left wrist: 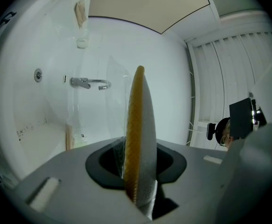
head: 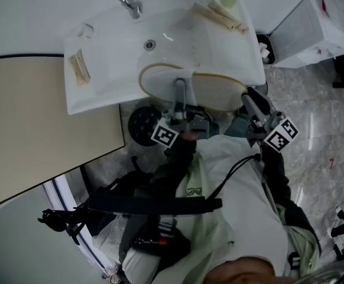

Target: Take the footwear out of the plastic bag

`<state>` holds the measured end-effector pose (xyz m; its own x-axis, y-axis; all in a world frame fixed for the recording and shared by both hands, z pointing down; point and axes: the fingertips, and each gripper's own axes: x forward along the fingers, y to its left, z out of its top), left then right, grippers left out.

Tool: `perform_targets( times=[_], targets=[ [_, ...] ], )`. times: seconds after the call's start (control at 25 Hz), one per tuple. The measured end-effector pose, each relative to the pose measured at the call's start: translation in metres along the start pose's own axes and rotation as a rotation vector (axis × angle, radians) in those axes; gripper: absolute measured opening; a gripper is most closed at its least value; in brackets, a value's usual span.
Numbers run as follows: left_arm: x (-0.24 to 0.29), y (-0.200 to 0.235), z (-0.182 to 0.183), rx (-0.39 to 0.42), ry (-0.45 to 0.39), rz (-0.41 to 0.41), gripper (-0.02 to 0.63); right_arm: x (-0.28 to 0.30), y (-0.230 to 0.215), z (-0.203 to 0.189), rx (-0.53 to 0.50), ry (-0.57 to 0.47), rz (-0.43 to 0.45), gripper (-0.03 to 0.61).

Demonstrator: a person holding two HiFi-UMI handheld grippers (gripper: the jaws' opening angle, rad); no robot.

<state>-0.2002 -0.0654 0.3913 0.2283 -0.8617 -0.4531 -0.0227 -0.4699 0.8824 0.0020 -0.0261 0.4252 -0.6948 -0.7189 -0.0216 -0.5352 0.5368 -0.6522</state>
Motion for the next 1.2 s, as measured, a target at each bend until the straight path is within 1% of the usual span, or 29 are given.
perform_targets(
  times=[0.16,0.32,0.4,0.6,0.72,0.8,0.92,1.0,1.08,1.2],
  targets=[
    [0.004,0.000,-0.014,-0.002,-0.009,0.003,0.089,-0.008,-0.011,0.011,0.036,-0.003,0.010,0.120],
    [0.011,-0.002,-0.031,0.003,-0.031,0.000,0.089,-0.012,-0.021,0.020,0.026,0.034,0.041,0.120],
    [0.015,-0.002,-0.038,0.007,-0.045,0.000,0.089,-0.014,-0.025,0.026,-0.004,0.059,0.057,0.120],
    [0.018,0.003,-0.049,0.037,-0.067,0.020,0.089,-0.014,-0.032,0.043,-0.135,0.142,0.084,0.120],
    [0.019,0.005,-0.053,0.057,-0.087,0.031,0.089,-0.012,-0.038,0.061,-0.170,0.138,0.090,0.121],
    [0.017,0.008,-0.056,0.062,-0.099,0.036,0.089,-0.014,-0.044,0.075,-0.151,0.105,0.083,0.120],
    [0.012,0.013,-0.055,0.062,-0.117,0.052,0.089,-0.009,-0.044,0.088,-0.073,0.076,0.092,0.121],
    [0.011,0.012,-0.052,0.070,-0.121,0.055,0.089,0.000,-0.035,0.091,-0.057,0.091,0.116,0.121],
    [0.011,0.010,-0.051,0.077,-0.125,0.056,0.089,0.007,-0.021,0.091,-0.063,0.104,0.148,0.121],
    [0.008,0.010,-0.054,0.073,-0.134,0.058,0.089,0.012,-0.004,0.091,-0.058,0.090,0.206,0.121]
  ],
)
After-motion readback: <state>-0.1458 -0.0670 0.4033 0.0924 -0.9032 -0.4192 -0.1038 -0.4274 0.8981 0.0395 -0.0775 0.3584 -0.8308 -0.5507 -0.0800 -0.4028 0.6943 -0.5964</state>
